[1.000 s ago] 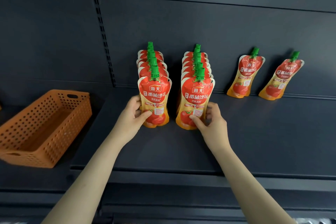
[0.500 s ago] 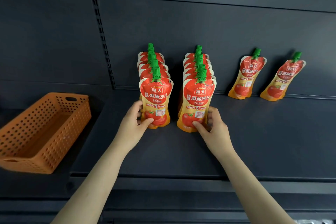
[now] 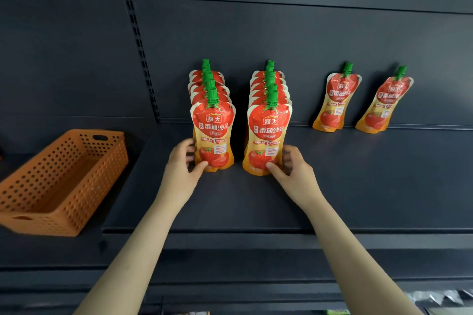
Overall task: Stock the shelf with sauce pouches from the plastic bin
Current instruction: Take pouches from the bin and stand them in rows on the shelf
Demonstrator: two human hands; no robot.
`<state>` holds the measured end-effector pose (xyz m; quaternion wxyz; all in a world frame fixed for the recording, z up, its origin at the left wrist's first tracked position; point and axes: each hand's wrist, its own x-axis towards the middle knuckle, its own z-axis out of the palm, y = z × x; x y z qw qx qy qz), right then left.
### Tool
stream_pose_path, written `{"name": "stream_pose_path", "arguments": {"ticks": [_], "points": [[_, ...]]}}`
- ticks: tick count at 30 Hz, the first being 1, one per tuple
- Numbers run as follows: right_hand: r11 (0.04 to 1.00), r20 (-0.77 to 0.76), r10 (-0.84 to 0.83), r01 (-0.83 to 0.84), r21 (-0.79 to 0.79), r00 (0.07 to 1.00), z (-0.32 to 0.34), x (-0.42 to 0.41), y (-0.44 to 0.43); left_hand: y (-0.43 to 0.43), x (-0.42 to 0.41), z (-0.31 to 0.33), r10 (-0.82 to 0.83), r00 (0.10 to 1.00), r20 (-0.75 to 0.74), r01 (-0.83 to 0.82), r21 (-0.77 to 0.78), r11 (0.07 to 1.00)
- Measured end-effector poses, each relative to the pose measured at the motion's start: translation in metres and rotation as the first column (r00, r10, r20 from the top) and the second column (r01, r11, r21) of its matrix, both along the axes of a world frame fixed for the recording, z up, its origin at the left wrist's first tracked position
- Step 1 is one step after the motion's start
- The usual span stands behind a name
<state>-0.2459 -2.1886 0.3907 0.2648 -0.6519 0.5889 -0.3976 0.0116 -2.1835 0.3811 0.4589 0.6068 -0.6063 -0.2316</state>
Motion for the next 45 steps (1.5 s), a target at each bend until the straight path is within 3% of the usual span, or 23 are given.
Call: {"name": "stream_pose_path", "arguments": {"ticks": [6,14,20,24,28,33,37,41,45], "points": [[1.0,-0.077,-0.005,0.004,-0.014,0.997,0.02,-0.072,0.044,0.053,-0.033,0.013,0.032,0.999,0.036,-0.028,-0.09,0.996],[0.966,-0.314,-0.257,0.235,-0.106,0.914,0.049,-0.28,0.182,0.102,-0.238,0.038,-0.224,0.935,0.274,0.275,-0.162,0.948],[0.834,-0.35,-0.531,0.549,-0.054,0.771,0.022,-0.435,0.301,0.139,-0.439,0.017,-0.544,0.749,0.378,0.609,-0.069,0.79],[0.701,-0.38,-0.642,0.71,0.059,0.666,-0.022,-0.512,0.367,0.162,-0.556,-0.018,-0.72,0.544,0.43,0.775,0.072,0.628],[0.568,-0.433,-0.672,0.794,0.219,0.6,-0.083,-0.572,0.409,0.168,-0.653,-0.075,-0.839,0.355,0.412,0.841,0.252,0.479],[0.356,-0.419,-0.718,0.81,0.466,0.556,-0.166,-0.63,0.431,0.163,-0.754,-0.16,-0.929,0.121,0.349,0.816,0.499,0.293],[0.199,-0.381,-0.772,0.763,0.616,0.509,-0.229,-0.653,0.438,0.164,-0.81,-0.231,-0.961,-0.008,0.275,0.722,0.666,0.185],[0.106,-0.337,-0.812,0.688,0.718,0.476,-0.295,-0.674,0.443,0.174,-0.843,-0.302,-0.987,-0.031,0.159,0.603,0.79,0.108],[0.063,-0.325,-0.824,0.645,0.761,0.464,-0.352,-0.703,0.437,0.185,-0.862,-0.361,-0.988,0.087,0.127,0.534,0.831,0.154]]}}
